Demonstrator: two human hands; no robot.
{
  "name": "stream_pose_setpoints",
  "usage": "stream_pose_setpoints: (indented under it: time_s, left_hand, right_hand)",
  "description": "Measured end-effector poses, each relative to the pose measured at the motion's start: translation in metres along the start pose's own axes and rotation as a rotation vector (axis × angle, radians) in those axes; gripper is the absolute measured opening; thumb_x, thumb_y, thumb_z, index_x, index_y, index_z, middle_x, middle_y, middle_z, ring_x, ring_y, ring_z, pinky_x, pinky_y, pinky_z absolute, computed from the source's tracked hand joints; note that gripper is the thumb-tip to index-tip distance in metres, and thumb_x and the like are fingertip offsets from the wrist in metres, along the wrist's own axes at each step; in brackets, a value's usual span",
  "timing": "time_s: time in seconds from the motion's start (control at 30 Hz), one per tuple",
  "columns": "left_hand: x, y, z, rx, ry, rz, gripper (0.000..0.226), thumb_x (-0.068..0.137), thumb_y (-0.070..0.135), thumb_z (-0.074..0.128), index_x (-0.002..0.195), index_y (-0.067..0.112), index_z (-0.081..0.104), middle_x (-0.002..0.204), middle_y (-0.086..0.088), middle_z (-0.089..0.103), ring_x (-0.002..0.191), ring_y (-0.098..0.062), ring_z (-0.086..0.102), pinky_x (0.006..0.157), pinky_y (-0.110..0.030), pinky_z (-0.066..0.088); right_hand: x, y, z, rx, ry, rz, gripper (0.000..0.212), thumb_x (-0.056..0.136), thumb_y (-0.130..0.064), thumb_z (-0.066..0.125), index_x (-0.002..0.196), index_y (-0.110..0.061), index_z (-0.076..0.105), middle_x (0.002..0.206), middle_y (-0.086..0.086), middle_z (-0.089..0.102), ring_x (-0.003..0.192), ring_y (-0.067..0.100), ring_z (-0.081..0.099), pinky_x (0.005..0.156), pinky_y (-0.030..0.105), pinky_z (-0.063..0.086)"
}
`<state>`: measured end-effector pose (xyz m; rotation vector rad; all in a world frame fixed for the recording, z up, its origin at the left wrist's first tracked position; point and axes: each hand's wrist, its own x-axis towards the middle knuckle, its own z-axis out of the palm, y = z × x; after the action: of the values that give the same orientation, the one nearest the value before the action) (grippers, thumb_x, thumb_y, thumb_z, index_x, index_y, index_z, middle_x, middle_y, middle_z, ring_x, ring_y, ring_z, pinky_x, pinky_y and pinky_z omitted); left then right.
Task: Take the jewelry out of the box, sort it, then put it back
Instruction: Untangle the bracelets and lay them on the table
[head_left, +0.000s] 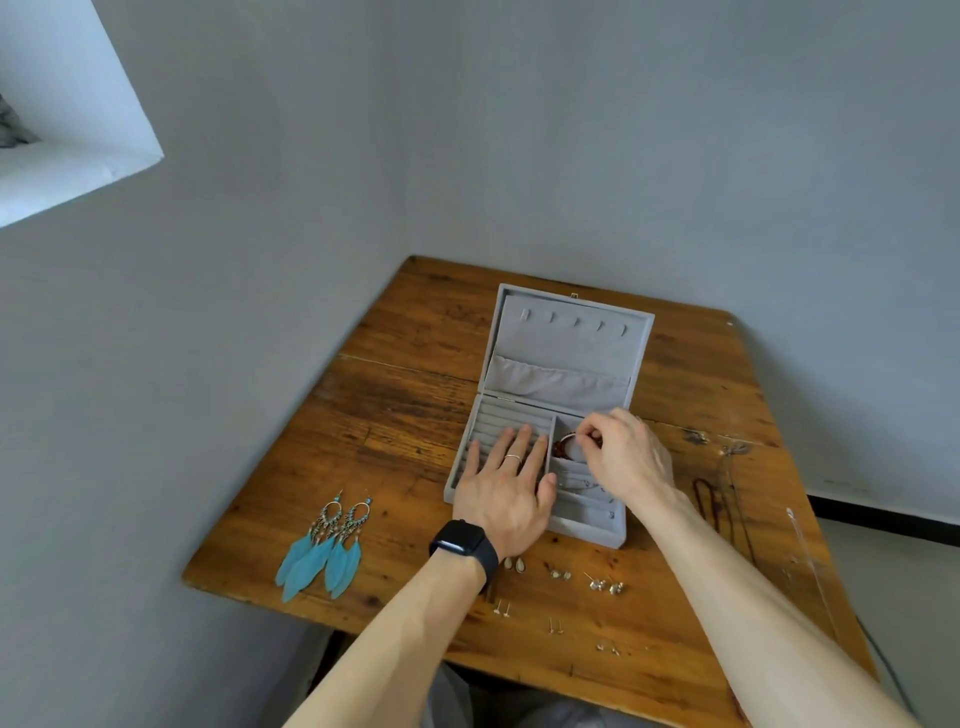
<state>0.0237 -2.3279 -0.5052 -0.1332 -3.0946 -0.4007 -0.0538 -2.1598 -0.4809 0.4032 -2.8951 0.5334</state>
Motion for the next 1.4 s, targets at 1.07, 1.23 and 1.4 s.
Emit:
stream_pose_setpoints:
  time_s: [1.07, 1.23, 1.4]
  left_hand:
    - [0.074, 0.073, -0.052, 0.967, -0.088, 0.499, 0.025, 0.099, 0.016, 0.054, 0.118, 0.024, 0.068, 0.123, -0.001, 0.060, 0.116, -0.022, 0.054, 0.092, -0.035, 0.047]
    - [0.070, 0.058, -0.055, 0.612, 0.052, 0.427, 0.017, 0.102, 0.019, 0.050, 0.117, 0.020, 0.057, 0.105, -0.004, 0.067, 0.095, -0.026, 0.062, 0.074, -0.038, 0.049]
    - [0.071, 0.075, -0.062, 0.069, 0.187, 0.361, 0.017, 0.104, 0.031, 0.048, 0.112, 0.020, 0.058, 0.093, -0.005, 0.071, 0.076, -0.029, 0.064, 0.058, -0.034, 0.048]
  right_hand:
    - [-0.240, 0.007, -0.020, 1.022, 0.188, 0.533, 0.006, 0.091, -0.034, 0.068, 0.091, -0.040, 0.070, 0.092, -0.016, 0.072, 0.090, 0.002, 0.067, 0.075, 0.014, 0.051]
    - [-0.238, 0.010, -0.017, 0.982, 0.196, 0.496, 0.004, 0.088, -0.042, 0.065, 0.092, -0.043, 0.068, 0.091, -0.021, 0.071, 0.089, -0.002, 0.065, 0.071, 0.008, 0.048]
    - [-0.239, 0.011, -0.008, 0.932, 0.210, 0.477, 0.006, 0.090, -0.046, 0.063, 0.092, -0.042, 0.066, 0.092, -0.023, 0.070, 0.089, -0.003, 0.065, 0.067, 0.005, 0.046]
